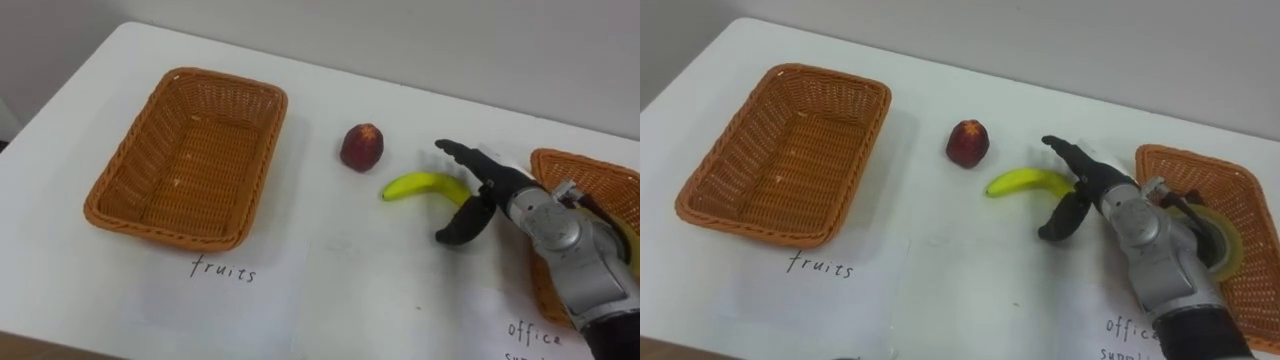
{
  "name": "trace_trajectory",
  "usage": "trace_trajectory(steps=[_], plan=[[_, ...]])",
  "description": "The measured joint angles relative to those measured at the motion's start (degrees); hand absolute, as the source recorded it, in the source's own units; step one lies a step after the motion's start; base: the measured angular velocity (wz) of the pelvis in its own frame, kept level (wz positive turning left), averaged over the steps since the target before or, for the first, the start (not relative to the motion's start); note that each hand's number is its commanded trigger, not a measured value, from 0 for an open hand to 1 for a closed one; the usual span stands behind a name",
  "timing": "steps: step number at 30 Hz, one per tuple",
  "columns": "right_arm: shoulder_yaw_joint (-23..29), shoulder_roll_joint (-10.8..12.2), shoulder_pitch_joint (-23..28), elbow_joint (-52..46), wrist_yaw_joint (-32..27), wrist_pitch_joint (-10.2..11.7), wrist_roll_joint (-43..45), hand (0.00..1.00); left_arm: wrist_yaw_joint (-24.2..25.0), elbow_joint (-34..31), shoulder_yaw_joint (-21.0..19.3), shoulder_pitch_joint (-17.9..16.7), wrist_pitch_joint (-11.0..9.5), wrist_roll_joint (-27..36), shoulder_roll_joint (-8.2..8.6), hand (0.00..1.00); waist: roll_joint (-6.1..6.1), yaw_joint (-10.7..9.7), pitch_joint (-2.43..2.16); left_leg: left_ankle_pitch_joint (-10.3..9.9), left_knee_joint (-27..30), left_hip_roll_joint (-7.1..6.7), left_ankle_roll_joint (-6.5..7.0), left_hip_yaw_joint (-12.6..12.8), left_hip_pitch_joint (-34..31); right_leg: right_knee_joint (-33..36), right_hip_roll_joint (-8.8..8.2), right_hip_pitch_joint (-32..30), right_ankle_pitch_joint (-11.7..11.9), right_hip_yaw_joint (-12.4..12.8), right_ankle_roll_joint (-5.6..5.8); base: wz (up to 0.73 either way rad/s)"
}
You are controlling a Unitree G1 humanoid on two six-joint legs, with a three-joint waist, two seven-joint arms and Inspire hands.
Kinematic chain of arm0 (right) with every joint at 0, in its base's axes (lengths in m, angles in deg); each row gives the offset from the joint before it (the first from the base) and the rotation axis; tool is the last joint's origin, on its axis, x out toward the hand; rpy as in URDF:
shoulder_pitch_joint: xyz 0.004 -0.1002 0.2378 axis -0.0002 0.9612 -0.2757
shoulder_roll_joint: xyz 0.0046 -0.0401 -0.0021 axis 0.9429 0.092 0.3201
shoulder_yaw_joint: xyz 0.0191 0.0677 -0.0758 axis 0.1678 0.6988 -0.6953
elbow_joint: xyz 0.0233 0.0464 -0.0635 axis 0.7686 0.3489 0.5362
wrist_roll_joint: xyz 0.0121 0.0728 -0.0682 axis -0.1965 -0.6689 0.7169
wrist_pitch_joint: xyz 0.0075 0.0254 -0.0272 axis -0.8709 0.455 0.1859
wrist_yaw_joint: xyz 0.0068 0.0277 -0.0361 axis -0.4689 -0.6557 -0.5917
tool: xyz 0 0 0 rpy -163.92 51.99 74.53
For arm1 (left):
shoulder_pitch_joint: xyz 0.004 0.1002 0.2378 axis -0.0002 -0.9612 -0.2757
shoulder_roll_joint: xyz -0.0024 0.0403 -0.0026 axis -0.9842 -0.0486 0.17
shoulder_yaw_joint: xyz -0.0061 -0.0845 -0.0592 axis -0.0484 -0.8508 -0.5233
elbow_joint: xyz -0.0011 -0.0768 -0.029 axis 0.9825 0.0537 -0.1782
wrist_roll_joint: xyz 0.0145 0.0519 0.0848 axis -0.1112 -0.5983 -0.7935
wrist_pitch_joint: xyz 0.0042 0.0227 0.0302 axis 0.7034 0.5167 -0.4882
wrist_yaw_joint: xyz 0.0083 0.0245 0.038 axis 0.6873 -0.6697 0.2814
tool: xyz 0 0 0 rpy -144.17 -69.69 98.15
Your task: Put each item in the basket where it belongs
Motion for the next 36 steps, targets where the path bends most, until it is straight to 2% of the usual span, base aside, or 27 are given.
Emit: trace_trajectory(steps=[3, 15, 20, 23, 29, 31, 36], plan=[[-0.1, 0.0, -0.3, 0.5, -0.6, 0.1, -0.2, 0.0, -0.7, 0.0, 1.5, 0.3, 0.1, 0.1, -0.1, 0.0, 0.08, -0.2, -0.01, 0.0, 0.2, -0.04, 0.0, -0.4, -0.5, -0.1, -0.02, -0.2, 0.1, -0.3, -0.06, 0.04], [0.0, 0.0, -0.7, 2.0, -1.9, 0.3, -0.9, 0.0, -1.2, 0.0, 2.6, 1.0, 0.1, 0.0, -0.07, 0.0, 0.38, -0.1, -0.16, 0.1, 0.4, 0.02, -0.1, -0.9, -1.0, 0.0, -0.07, -0.2, 0.2, -1.4, -0.28, 0.02], [-0.6, -0.9, -0.8, 2.1, -1.9, 0.3, -2.8, 0.0, -1.2, 0.0, 2.6, 1.4, 0.1, 0.3, -0.09, 0.0, 0.35, -0.1, -0.21, 0.2, 0.4, 0.03, -0.21, -0.9, -1.3, 0.0, -0.04, -0.6, 0.3, -1.4, -0.37, 0.0], [-2.6, -2.2, -1.4, 2.1, -1.7, 0.3, -2.9, 0.0, -1.2, 0.1, 2.8, 1.6, 0.1, 0.4, -0.2, 0.0, 0.28, -0.1, -0.25, 0.3, 0.4, 0.01, -0.23, -1.1, -1.4, 0.0, -0.03, -0.7, 0.3, -1.5, -0.37, 0.01], [-6.8, -4.0, -2.6, 2.3, -0.4, 0.2, -3.8, 0.0, -1.3, 0.7, 4.1, 2.3, 0.2, 0.6, -0.97, 0.0, -0.47, -0.1, -0.47, 0.3, 0.4, -0.03, -0.26, -2.0, -1.5, 0.0, -0.07, -0.3, 0.3, -2.6, -0.37, 0.08], [-7.8, -4.3, -3.2, 2.9, 1.2, 0.1, -3.8, 0.0, -1.3, 0.9, 4.3, 2.8, 0.2, 0.5, -1.41, 0.0, -1.05, 0.2, -0.35, 0.3, 0.4, 0.0, -0.34, -2.4, -1.5, -0.1, -0.03, 0.0, 0.3, -3.2, -0.37, 0.1], [-8.9, -4.7, -5.5, 5.5, 4.7, 0.1, -3.5, 0.0, -1.0, 1.2, 5.0, 3.2, 0.0, 0.4, -1.61, 0.0, -1.39, 0.5, -0.23, 0.3, 0.5, -0.01, -0.38, -2.5, -1.4, -0.1, -0.01, 0.1, 0.3, -3.2, -0.37, 0.0]])
